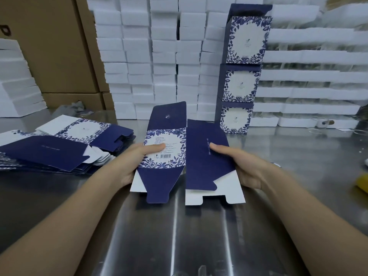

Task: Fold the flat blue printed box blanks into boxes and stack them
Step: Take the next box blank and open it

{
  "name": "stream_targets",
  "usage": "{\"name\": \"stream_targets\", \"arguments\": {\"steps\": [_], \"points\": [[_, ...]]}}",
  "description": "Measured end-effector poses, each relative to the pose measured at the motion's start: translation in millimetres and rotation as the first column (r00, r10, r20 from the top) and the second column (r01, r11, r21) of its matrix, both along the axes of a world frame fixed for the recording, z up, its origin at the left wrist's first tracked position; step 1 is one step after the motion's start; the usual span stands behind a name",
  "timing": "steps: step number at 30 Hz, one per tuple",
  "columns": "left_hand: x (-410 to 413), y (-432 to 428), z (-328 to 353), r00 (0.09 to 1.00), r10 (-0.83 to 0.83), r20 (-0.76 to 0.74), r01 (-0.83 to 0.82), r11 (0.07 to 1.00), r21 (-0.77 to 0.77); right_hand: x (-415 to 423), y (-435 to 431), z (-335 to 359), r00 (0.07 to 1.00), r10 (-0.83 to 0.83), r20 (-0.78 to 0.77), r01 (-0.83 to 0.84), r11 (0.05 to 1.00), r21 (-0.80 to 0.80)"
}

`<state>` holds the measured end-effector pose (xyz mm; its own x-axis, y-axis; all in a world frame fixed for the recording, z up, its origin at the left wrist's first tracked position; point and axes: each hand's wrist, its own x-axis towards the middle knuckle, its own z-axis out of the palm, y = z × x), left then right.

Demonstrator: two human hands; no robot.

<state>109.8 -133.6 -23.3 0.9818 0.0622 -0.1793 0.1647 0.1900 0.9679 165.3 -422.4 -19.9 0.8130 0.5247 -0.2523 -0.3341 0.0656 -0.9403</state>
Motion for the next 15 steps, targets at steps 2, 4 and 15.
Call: {"name": "stream_targets", "arguments": {"steps": [2, 4, 15], "points": [[0.9, -3.1, 2.6, 0.999, 0.004, -0.037, -0.004, 1.000, 0.009, 2.1, 1.9, -1.0, 1.000, -0.019, 0.002, 0.019, 0.999, -0.027], [1.0, -6.1, 3.6, 0.999, 0.026, -0.036, -0.025, 0.999, 0.034, 4.1, 2.6, -2.3, 0.999, -0.036, 0.011, 0.036, 0.998, -0.052], [-9.8, -27.0, 12.1, 0.988, 0.107, 0.113, -0.140, 0.929, 0.342, -0.1, 8.5, -0.6, 0.966, -0.074, 0.246, 0.143, 0.951, -0.275]]}}
